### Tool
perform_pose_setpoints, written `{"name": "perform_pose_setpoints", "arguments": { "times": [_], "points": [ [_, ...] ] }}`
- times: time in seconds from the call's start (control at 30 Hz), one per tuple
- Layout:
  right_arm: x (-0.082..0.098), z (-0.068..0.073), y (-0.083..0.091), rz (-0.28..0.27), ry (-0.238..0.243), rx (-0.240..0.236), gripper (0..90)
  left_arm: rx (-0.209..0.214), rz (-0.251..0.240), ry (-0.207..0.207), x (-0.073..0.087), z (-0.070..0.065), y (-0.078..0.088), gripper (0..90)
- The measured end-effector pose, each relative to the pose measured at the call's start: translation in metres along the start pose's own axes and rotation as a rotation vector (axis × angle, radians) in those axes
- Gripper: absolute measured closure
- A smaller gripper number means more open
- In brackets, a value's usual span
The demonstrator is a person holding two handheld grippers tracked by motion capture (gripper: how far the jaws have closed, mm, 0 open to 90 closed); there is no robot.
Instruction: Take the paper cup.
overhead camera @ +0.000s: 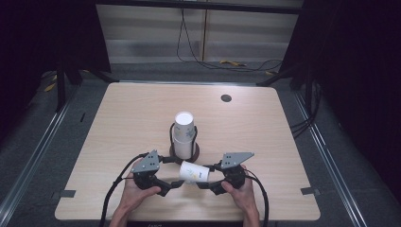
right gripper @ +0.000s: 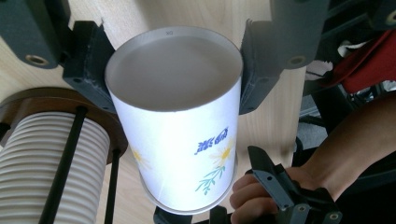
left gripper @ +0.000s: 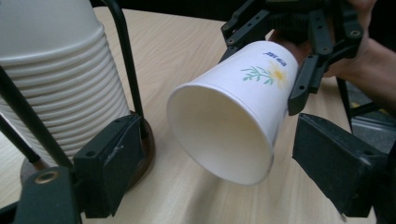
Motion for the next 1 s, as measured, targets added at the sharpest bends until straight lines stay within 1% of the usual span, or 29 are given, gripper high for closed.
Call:
{"name": "perform_pose_setpoints", "arguments": {
  "times": [0.03,0.13,0.2,0.37,0.4,0.43,0.47,0.53,0.6,0.67,0.7,0.73,0.8,0.83,0.87,0.93,1.0],
  "points": [
    [0.0004,0.0001,0.0,-0.006,-0.001,-0.005,37.0,0.01,0.006,-0.001,0.0003,-0.0007,0.0,15.6],
    [0.0012,0.0003,-0.0005,-0.02,0.0,-0.013,37.0,0.012,0.006,-0.011,0.0,-0.0035,-0.0015,15.6],
    [0.0019,-0.0002,-0.0006,-0.03,-0.002,-0.017,37.0,0.018,0.002,-0.005,0.0002,-0.0033,-0.0017,15.6],
    [0.0021,-0.0003,-0.0006,-0.045,0.003,-0.021,36.9,0.014,0.001,-0.006,0.0006,-0.0029,-0.0023,15.6],
    [0.0015,0.0001,-0.0001,-0.06,0.004,-0.027,36.9,0.018,0.0,-0.004,0.0009,-0.0032,-0.0031,15.6],
    [0.0015,0.0001,-0.0001,-0.06,0.004,-0.027,36.9,0.018,0.0,-0.004,0.0009,-0.0032,-0.0031,15.6],
    [0.0009,-0.0006,-0.0002,-0.068,0.007,-0.032,36.9,0.028,-0.007,-0.003,0.0005,-0.0047,-0.0027,15.7],
    [0.0004,-0.0014,-0.0002,-0.079,0.004,-0.038,36.9,0.017,-0.011,-0.007,0.0001,-0.0038,-0.0023,15.8],
    [0.0,-0.0011,0.0002,-0.09,0.007,-0.046,36.9,0.016,-0.019,0.002,0.0003,-0.0019,-0.0023,15.7],
    [-0.0005,-0.0006,0.001,-0.099,0.012,-0.036,36.9,0.022,-0.021,0.008,0.001,-0.0012,-0.0023,15.7],
    [-0.0009,-0.0002,0.0013,-0.103,0.014,-0.045,36.9,0.022,-0.023,0.009,0.0014,-0.0015,-0.0021,15.7],
    [-0.0011,0.0,0.0013,-0.107,0.017,-0.045,36.9,0.017,-0.035,0.009,0.002,-0.0017,-0.0018,15.7],
    [-0.0011,-0.0001,0.001,-0.11,0.017,-0.047,36.9,0.021,-0.047,0.024,0.0038,-0.0016,-0.0008,15.7],
    [-0.0012,-0.0004,0.0008,-0.116,0.017,-0.048,36.9,0.021,-0.047,0.024,0.0038,-0.0016,-0.0008,15.7],
    [-0.0012,-0.0006,0.0005,-0.119,0.015,-0.055,36.9,0.019,-0.057,0.028,0.0054,-0.0009,0.0001,15.7],
    [-0.0015,-0.0007,0.0003,-0.134,0.017,-0.066,37.0,0.031,-0.063,0.035,0.0062,-0.0006,0.0001,15.7],
    [-0.0015,-0.001,0.0003,-0.139,0.018,-0.069,37.0,0.03,-0.066,0.036,0.0064,-0.0005,0.0001,15.7]
  ]
}}
Point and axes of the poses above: each handheld gripper's, and its own axes: y roughly backward along the jaws, x roughly out of its underside, z roughly to its left, the point moved 3 cm from there along -y, roughly forward along the jaws, and after that the axes turned 9 degrees about -x, right-handed, at the moved point
